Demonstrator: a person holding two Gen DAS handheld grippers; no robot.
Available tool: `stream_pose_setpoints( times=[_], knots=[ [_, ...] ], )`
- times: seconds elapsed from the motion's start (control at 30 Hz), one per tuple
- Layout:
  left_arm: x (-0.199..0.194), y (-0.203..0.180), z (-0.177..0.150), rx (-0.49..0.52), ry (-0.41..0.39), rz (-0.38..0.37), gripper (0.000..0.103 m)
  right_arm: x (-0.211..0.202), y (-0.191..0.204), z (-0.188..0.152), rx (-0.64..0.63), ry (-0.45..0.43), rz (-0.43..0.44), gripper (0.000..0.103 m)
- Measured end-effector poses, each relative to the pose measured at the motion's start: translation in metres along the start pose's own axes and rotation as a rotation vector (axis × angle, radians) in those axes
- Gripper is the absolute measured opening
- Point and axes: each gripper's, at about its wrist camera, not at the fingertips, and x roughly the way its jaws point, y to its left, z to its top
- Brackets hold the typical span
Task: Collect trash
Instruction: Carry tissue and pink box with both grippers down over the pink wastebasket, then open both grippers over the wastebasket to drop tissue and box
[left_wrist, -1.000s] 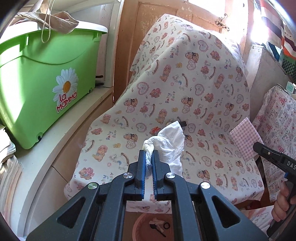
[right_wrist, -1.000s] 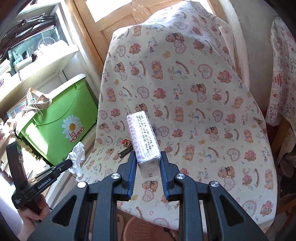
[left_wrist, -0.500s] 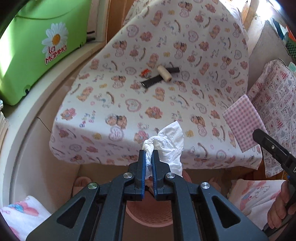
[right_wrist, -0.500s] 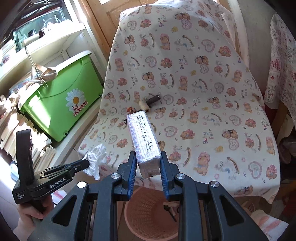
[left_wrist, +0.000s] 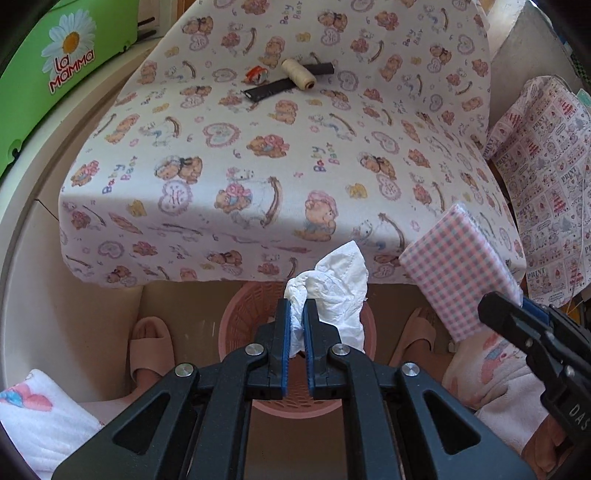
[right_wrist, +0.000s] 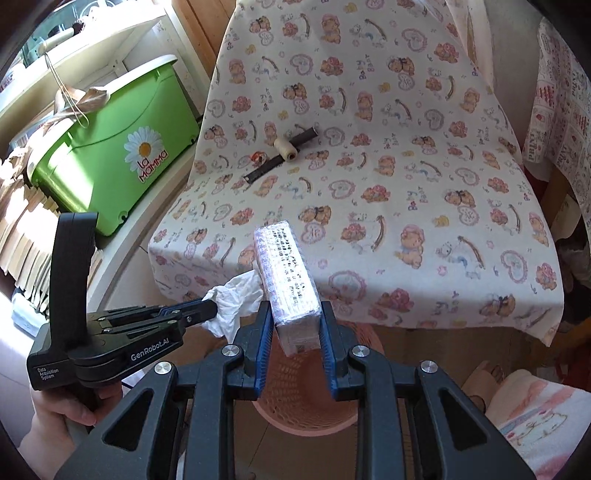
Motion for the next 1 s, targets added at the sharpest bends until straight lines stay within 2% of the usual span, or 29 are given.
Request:
stream_pose_setpoints(
  times=[0.23, 0.4, 0.5, 0.63, 0.8, 0.9, 1.0],
  knots=[
    [0.033, -0.001, -0.006, 0.02, 0.082, 0.069, 0.006, 0.057, -0.005, -0.021, 0.04, 0.218, 0.017, 0.026],
    [0.07, 0.006, -0.013, 0.008, 0.163, 0.109, 0.006, 0.107, -0.018, -0.039, 0.074, 0.349, -0.048, 0.026],
    [0.099, 0.009, -0.02, 0.003, 0.244, 0.107, 0.006, 0.14, -0.024, -0.051, 0.08, 0.427, -0.085, 0.026],
    [0.132, 0.011, -0.034, 0.011, 0.339, 0.167, 0.007, 0.175, -0.03, -0.07, 0.05, 0.505, -0.161, 0.026],
    [0.155, 0.011, -0.042, 0.019, 0.4, 0.188, 0.007, 0.199, -0.043, -0.086, 0.091, 0.587, -0.169, 0.027],
    [0.164, 0.015, -0.044, -0.003, 0.434, 0.188, 0.008, 0.209, -0.043, -0.094, 0.066, 0.611, -0.208, 0.027],
    [0.17, 0.023, -0.049, -0.036, 0.471, 0.182, 0.01, 0.214, -0.04, -0.102, 0.053, 0.638, -0.202, 0.027]
  ],
)
